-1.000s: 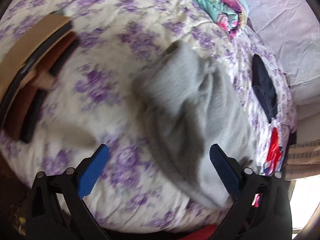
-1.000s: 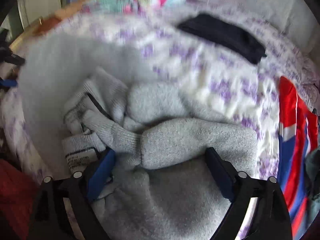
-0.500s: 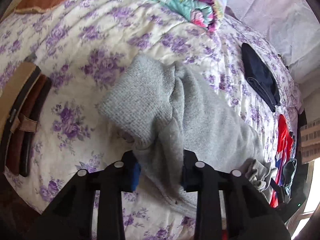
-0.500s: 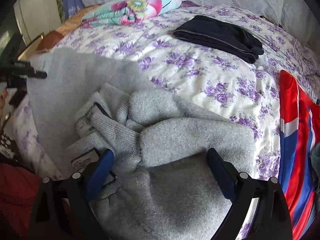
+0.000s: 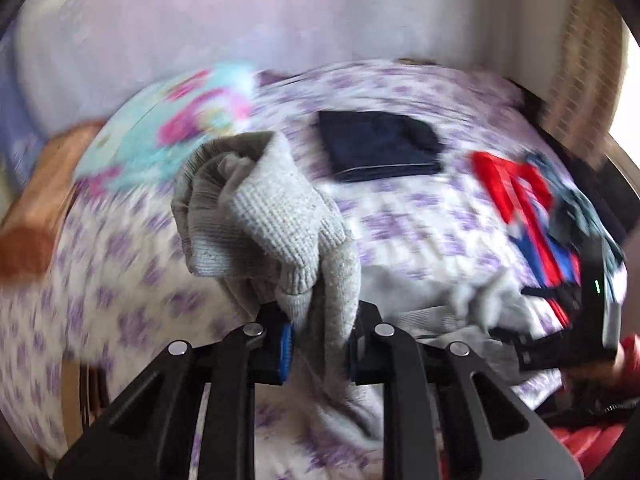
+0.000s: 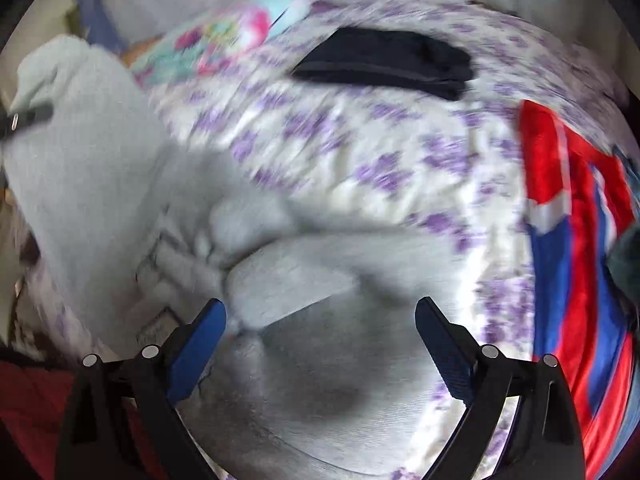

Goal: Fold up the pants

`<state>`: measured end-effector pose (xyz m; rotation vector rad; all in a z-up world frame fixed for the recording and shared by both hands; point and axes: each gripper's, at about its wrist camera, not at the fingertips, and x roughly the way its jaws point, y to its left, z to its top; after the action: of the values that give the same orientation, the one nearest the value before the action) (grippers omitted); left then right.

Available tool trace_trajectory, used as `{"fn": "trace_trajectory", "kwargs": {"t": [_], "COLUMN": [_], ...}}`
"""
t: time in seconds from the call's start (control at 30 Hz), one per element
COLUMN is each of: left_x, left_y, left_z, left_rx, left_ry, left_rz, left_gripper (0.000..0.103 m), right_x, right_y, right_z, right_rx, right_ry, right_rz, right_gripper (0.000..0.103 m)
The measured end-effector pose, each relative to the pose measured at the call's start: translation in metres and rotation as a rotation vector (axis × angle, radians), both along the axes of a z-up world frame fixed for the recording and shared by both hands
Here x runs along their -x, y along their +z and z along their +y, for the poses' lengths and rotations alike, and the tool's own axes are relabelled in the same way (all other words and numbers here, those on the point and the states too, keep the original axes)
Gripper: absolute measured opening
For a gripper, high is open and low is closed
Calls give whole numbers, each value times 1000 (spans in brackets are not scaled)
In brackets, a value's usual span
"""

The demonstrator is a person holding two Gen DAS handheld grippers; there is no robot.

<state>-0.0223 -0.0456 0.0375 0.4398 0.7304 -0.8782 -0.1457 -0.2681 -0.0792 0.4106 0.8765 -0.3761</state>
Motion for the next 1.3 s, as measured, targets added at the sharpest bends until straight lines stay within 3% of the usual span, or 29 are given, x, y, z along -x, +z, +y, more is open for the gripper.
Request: {"fn": "trace_trajectory", "kwargs": {"t": [0.1, 0.17, 0.2, 0.23, 0.3, 0.37, 0.53, 0.63, 0.8, 0.83, 0.87, 0.9, 0.93, 1.0, 1.07, 1.13, 1.2, 1.27, 1.3], "left_x": [40, 78, 91, 106, 125, 130, 83, 38, -30, -39, -42, -45, -44, -37, -31, -26, -24, -22, -23], "left_y": [-5, -18, -25, -35, -54, -66, -35, -27, -55, -64, -70, -76, -82, -86, -85, -88, -103, -122, -129], "left_z": [-45, -74, -82, -91, -105, -110, -97, -85, -60, -53, -48, -45, -42, -37, -34, -41, -50, -61, -62], "left_rx": [-34, -91, -114, -148, -234, -288, -142, -89, -161, -174, -190, -208, -233, -272, -273, -284, -330, -372, -403], "left_ry": [-222, -429, -507, -603, -711, -737, -614, -433, -59, -2, 40, 72, 100, 113, 97, 84, 63, 52, 81], "left_rz": [-3, -4, -1, 25, 76, 99, 243, 300, 377, 402, 409, 401, 381, 332, 296, 288, 309, 343, 327], "left_gripper": [18, 18, 20, 30, 34, 41, 84, 87, 88, 88, 88, 88, 88, 88, 89, 95, 99, 99, 99], "right_x": [45, 75, 86, 99, 111, 116, 100, 76, 37, 27, 20, 20, 23, 33, 43, 51, 58, 64, 63], "right_y": [-2, -5, -9, -10, -11, -11, -2, -2, -9, -13, -14, -8, 6, 34, 40, 5, -40, -50, -46], "right_z": [-41, -55, -57, -59, -58, -54, -44, -35, -24, -20, -15, -10, -2, 8, 6, -13, -30, -37, -36], "right_rx": [-171, -269, -289, -311, -337, -369, -457, -458, -430, -404, -378, -339, -297, -257, -259, -305, -332, -336, -336], "right_ry": [-214, -306, -334, -367, -388, -378, -311, -249, -158, -136, -111, -104, -70, -6, -18, -108, -195, -248, -239], "right_rz": [-84, -165, -189, -214, -241, -277, -348, -314, -246, -208, -190, -191, -222, -246, -214, -115, -44, -53, -48], "right_gripper": [96, 96, 96, 96, 96, 96, 96, 96, 96, 92, 67, 61, 34, 28, 27, 27, 33, 73, 76]}}
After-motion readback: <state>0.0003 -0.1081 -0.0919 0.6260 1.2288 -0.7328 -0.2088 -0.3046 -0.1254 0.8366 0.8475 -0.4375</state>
